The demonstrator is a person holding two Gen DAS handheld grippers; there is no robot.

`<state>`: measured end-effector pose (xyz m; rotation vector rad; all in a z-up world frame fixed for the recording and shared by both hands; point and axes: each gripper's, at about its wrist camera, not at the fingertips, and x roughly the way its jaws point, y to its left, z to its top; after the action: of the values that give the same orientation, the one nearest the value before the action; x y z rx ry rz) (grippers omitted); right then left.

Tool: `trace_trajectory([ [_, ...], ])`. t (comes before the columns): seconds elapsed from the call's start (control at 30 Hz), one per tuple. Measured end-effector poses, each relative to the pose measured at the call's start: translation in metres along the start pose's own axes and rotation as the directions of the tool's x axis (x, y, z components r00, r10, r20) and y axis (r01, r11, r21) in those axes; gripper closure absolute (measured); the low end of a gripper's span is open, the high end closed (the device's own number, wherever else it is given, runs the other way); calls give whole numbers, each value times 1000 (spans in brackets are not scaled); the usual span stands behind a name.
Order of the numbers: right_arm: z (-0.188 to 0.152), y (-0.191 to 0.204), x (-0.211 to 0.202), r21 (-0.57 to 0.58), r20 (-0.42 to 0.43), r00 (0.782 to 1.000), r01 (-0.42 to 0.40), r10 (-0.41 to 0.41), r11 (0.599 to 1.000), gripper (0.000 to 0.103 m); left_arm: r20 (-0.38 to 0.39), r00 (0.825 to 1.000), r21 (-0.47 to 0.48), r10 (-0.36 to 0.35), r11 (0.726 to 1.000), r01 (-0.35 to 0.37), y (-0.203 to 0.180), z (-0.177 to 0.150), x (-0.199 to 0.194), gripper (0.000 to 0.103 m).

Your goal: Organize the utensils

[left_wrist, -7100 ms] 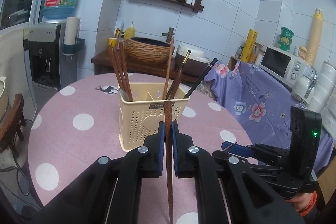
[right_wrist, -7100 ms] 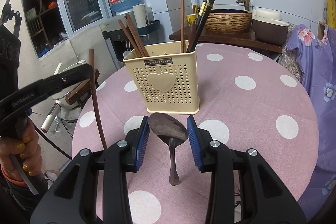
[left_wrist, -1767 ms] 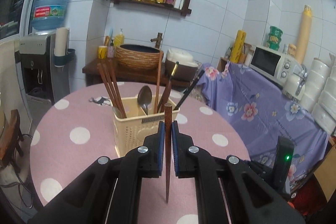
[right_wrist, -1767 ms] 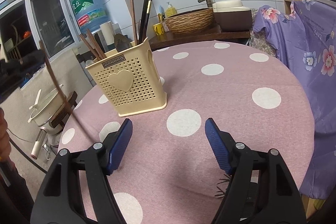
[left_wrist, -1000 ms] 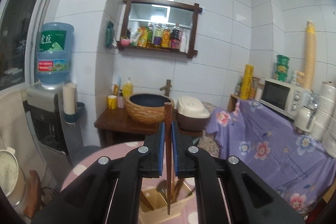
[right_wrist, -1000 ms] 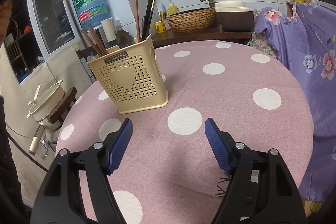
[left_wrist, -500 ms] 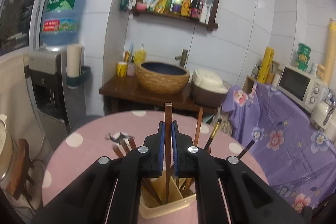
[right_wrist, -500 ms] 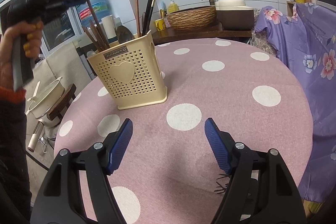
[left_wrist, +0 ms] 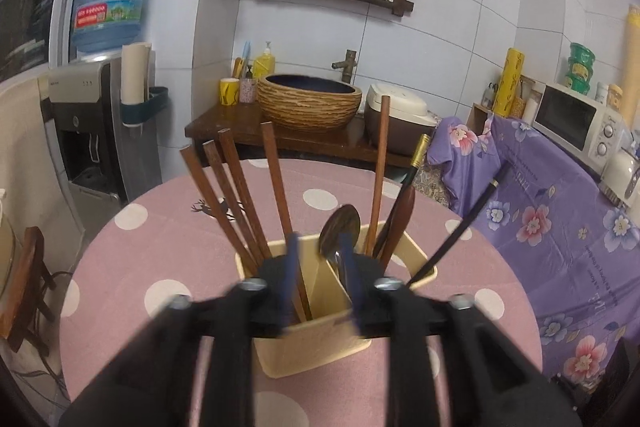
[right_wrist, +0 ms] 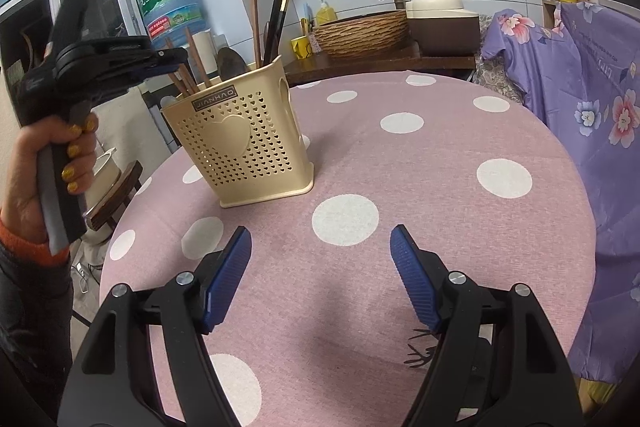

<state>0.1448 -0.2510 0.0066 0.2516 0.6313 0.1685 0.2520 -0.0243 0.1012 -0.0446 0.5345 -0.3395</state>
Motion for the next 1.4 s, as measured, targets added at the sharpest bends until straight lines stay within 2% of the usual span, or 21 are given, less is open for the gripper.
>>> trace_trajectory([
  [0.03,-1,0,0,-2,0,1000,2,-2,1000,27,18,1000,11,14,1000,-15,-2,-5,-7,39],
  [0.17,-3,2,-1,-30,2,1000,7,-7,1000,19,60,997,54,55,997,-59,-6,-33,-35,20],
  [0.23,-4,5,-4,-49,11,1000,4,-4,999,17,84,993,62,86,994,-91,-7,-48,-48,7],
  [0.27,-5,8,-6,-64,20,1000,-1,3,998,15,94,990,66,101,992,-107,-8,-54,-54,6],
  [0.37,-9,16,-14,-107,58,998,-1,8,994,6,141,979,80,145,984,-157,-11,-80,-77,6],
  [0.5,-20,30,-31,-183,128,992,7,17,983,6,184,970,64,161,982,-175,-15,-112,-100,6],
  [0.73,-48,40,-64,-223,211,977,6,42,975,6,237,953,1,191,980,-197,-22,-157,-130,6],
  [0.9,-77,49,-88,-237,272,962,58,8,970,6,279,933,-30,229,973,-230,-30,-182,-150,6],
  [1.0,-92,51,-98,-231,293,956,91,-20,969,6,285,930,-36,234,972,-233,-34,-198,-157,6],
  [1.13,-107,51,-108,-209,300,954,77,-11,975,6,278,932,-19,234,971,-238,-41,-216,-162,6],
  [1.23,-112,51,-112,-208,302,953,71,-5,976,6,253,941,-14,225,973,-229,-43,-222,-161,6],
  [1.4,-112,49,-115,-188,303,953,64,-4,980,6,266,935,-35,236,971,-235,-42,-226,-167,6],
])
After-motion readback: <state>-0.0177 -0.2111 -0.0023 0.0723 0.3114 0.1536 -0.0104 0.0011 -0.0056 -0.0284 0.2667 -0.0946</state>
